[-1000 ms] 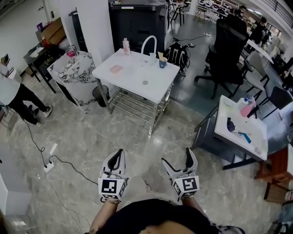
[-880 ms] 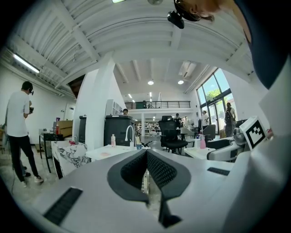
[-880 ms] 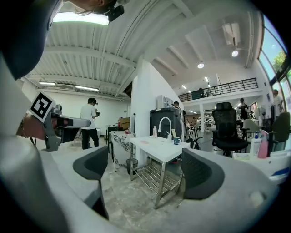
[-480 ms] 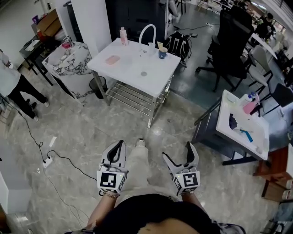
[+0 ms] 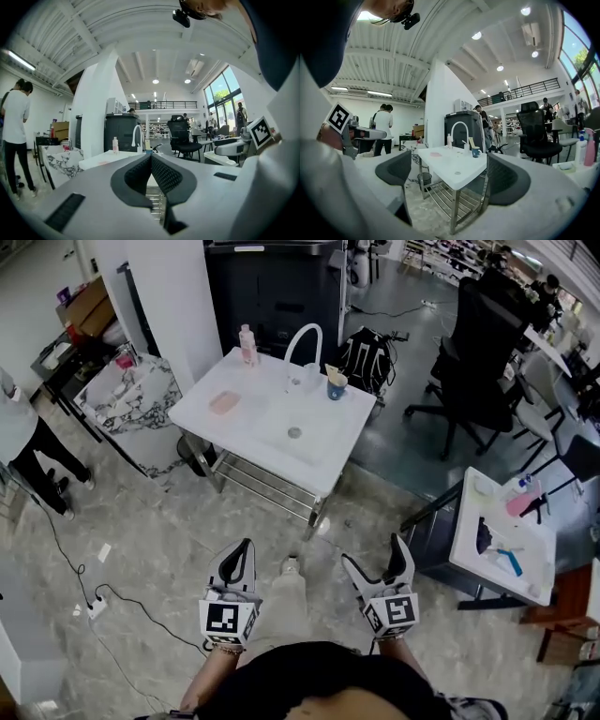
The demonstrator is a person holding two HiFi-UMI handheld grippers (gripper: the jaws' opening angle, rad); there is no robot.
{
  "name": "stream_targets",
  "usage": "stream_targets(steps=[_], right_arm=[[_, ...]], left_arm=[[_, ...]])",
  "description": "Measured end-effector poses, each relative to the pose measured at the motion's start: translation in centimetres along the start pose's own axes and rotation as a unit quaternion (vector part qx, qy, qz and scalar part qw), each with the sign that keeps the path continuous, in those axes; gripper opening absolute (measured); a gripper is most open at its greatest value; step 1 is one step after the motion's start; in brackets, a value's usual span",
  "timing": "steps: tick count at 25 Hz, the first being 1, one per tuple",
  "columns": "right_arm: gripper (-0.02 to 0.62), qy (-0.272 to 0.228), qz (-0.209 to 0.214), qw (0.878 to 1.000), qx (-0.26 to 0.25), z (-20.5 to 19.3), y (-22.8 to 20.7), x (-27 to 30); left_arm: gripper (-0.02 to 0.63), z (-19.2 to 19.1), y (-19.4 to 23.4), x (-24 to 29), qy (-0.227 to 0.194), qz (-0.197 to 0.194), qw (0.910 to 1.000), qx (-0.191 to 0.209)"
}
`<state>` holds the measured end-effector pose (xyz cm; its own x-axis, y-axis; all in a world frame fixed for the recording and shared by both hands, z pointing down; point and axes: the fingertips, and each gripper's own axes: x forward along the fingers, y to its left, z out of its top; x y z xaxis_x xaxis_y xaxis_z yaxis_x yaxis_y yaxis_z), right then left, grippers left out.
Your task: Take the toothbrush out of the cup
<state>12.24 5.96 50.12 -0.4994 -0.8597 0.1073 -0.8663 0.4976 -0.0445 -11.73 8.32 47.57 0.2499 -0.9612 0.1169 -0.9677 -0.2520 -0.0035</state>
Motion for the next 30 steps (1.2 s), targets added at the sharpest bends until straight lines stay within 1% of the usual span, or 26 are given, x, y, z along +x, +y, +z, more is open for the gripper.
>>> stream_targets(steps=[2,6,9,12,17,20,23,27,30], right_arm=[[0.497,0.0,-0.006,1.0,-0.001,0.9,-1.4,3.2],[0.496,0.011,-0.024,1.0,0.016,1.6,-4.0,9.5],[0.497,0.014,-0.024,0.999,0.02,2.0,-5.0,14.0],[0.495,0.018,-0.02,1.0,0.013,2.4,-6.2,18.4],[0.495,0.025,-0.037,0.999,-0.004,2.8,-9.3,23.4],[0.495,0.021,-0.044,0.999,-0.009,3.0,-10.8,26.0],[0.495,0.018,-0.039,0.999,-0.014,3.3,-11.5,28.4],[0.495,0.006,-0.022,1.0,-0.02,4.3,-11.8,31.8],[0.495,0.011,-0.02,1.0,-0.019,4.5,-12.7,34.2]], left_arm=[[0.002,0.6,1.1,3.7,0.005,-0.012,0.9999,0.007],[0.002,1.9,3.5,10.4,0.004,-0.026,0.9997,-0.003],[0.002,2.4,5.3,14.4,0.002,-0.031,0.9995,-0.003],[0.002,2.4,7.3,17.7,0.005,-0.03,0.9995,-0.012],[0.002,1.7,10.1,21.4,0.019,-0.027,0.9993,-0.016],[0.002,2.1,11.8,23.7,0.014,-0.019,0.9995,-0.023],[0.002,2.5,12.5,25.3,0.013,-0.02,0.9995,-0.019],[0.002,2.8,12.8,26.7,0.014,-0.023,0.9995,-0.017],[0.002,3.3,13.5,27.5,0.014,-0.017,0.9997,-0.013]])
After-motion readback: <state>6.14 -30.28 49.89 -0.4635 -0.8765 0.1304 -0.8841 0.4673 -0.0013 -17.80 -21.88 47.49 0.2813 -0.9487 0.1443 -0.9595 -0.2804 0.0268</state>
